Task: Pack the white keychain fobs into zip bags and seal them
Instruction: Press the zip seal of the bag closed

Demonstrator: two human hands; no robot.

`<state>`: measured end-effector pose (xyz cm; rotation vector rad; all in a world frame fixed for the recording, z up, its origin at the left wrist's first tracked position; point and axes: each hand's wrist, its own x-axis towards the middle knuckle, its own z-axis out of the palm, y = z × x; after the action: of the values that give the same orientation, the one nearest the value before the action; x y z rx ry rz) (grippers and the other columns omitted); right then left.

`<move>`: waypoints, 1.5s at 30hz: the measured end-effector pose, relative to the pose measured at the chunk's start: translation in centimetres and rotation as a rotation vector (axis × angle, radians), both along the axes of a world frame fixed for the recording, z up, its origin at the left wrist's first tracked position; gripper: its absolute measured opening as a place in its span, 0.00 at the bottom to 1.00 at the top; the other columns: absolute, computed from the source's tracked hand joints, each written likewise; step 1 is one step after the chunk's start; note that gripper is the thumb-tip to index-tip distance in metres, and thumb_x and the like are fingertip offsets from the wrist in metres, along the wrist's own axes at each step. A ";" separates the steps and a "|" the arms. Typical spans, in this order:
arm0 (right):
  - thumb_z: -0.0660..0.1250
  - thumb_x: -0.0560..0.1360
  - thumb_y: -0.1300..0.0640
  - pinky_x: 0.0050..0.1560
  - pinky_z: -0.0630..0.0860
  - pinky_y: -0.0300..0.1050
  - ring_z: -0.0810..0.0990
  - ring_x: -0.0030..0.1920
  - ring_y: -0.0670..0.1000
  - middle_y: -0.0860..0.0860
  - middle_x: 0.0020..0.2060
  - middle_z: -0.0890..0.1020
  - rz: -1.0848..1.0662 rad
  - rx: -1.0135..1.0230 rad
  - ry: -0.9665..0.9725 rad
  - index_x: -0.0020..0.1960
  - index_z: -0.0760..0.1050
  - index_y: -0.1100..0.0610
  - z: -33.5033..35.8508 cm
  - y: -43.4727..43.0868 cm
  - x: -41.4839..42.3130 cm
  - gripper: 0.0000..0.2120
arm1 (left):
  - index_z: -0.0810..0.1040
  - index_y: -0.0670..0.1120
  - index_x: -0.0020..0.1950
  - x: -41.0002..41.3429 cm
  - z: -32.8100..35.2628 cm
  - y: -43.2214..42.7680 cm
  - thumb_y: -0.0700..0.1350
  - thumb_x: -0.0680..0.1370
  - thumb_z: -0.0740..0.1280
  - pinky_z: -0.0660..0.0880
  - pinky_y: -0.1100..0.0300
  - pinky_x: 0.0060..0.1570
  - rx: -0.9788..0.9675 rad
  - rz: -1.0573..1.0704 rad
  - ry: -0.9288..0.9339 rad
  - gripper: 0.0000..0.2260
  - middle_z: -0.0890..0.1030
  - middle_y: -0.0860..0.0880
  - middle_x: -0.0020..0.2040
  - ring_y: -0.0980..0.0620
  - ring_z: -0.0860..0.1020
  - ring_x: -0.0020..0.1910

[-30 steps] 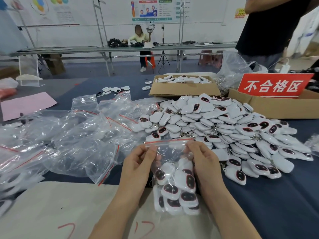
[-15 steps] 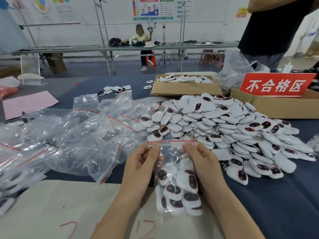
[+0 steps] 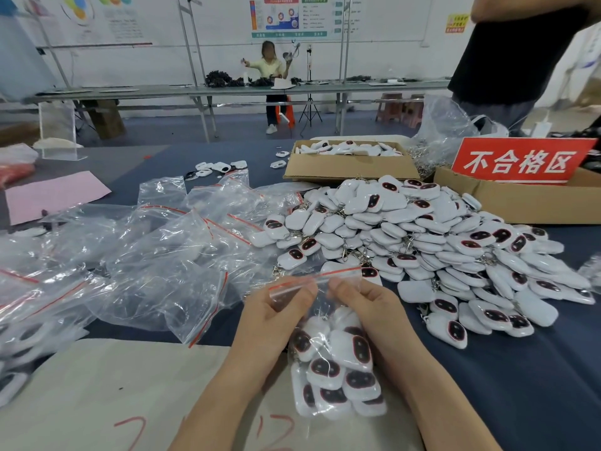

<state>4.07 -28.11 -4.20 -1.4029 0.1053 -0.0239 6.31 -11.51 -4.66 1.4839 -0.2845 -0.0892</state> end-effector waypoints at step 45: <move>0.72 0.76 0.47 0.31 0.75 0.34 0.81 0.30 0.45 0.49 0.31 0.84 0.096 -0.069 -0.004 0.39 0.85 0.53 1.2 0.9 -1.0 0.12 | 0.85 0.55 0.48 0.0 0.2 0.1 0.58 0.78 0.68 0.73 0.68 0.29 0.114 -0.019 0.020 0.10 0.86 0.50 0.43 0.59 0.82 0.35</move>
<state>3.09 -27.23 -2.97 -1.4750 0.0341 0.0491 6.34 -11.41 -4.42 1.5923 -0.2809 -0.1377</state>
